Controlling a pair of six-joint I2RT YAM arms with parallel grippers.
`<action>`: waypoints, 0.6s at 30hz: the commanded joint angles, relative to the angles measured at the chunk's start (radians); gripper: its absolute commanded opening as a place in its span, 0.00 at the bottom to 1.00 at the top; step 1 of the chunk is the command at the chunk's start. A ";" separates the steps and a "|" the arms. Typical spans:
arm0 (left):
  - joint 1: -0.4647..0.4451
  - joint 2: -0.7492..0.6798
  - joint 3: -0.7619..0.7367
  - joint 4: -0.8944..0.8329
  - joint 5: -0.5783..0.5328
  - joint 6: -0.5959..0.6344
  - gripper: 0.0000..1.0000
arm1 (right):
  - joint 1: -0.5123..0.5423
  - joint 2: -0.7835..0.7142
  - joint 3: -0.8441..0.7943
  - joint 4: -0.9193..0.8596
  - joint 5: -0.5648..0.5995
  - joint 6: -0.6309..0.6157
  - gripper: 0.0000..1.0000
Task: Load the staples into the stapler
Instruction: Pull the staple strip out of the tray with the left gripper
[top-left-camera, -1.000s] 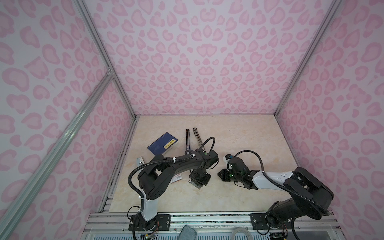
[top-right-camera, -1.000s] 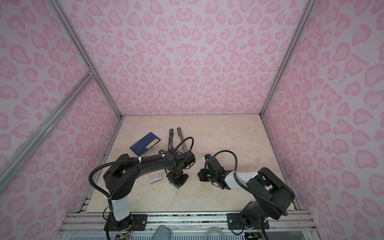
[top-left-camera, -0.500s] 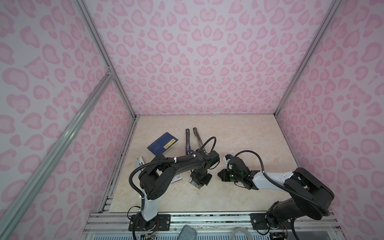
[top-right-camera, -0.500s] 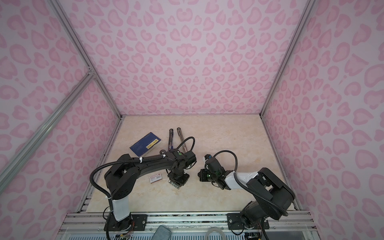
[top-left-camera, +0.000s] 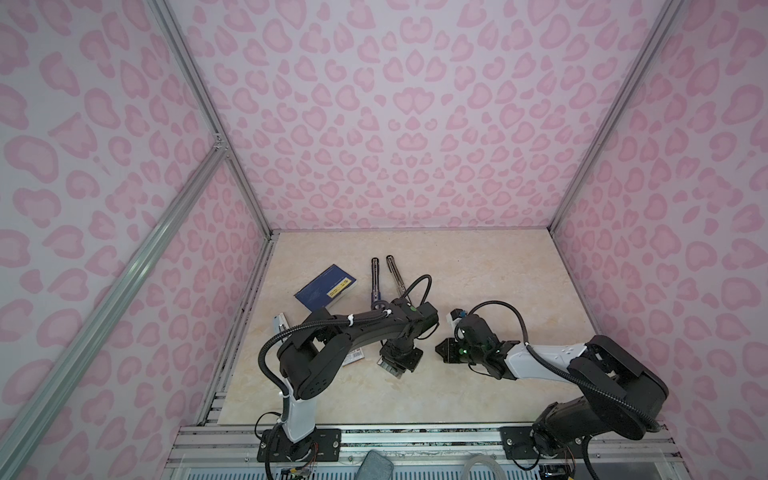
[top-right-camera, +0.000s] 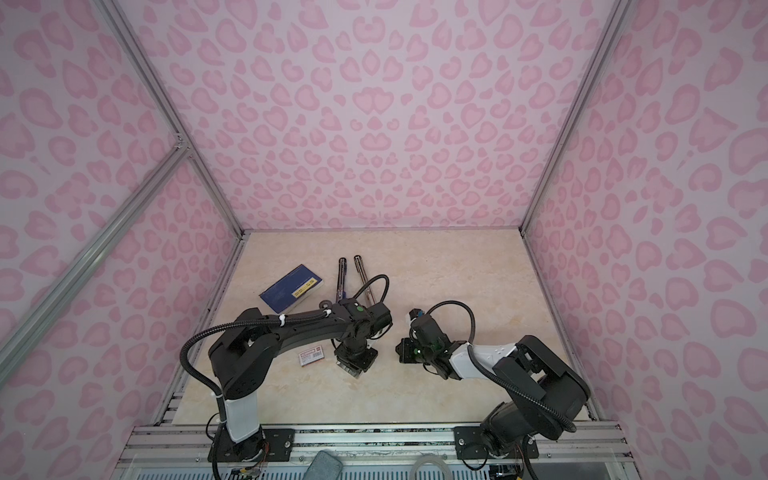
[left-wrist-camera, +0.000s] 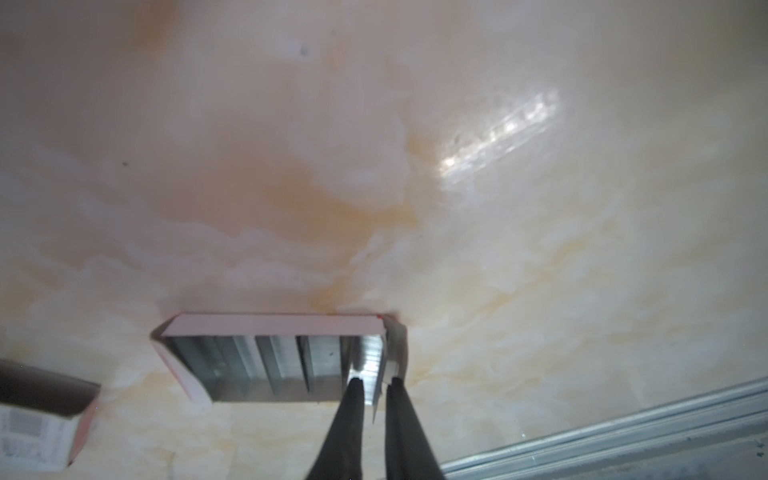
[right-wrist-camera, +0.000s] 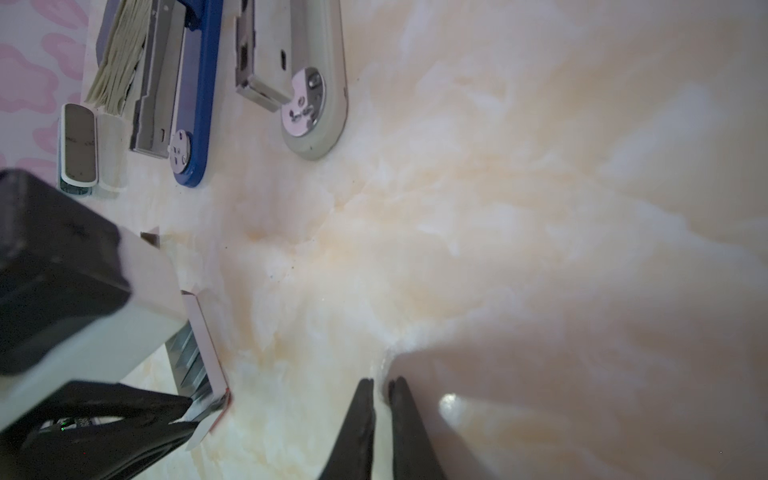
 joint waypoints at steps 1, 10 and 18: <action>0.000 0.007 -0.006 -0.003 0.009 -0.005 0.17 | 0.001 0.009 -0.010 -0.093 0.016 0.005 0.14; 0.000 0.011 -0.008 -0.003 0.014 -0.003 0.04 | 0.001 0.014 -0.007 -0.093 0.016 0.005 0.14; 0.000 -0.029 0.012 -0.040 -0.002 0.001 0.03 | 0.002 0.020 0.005 -0.102 0.014 -0.002 0.14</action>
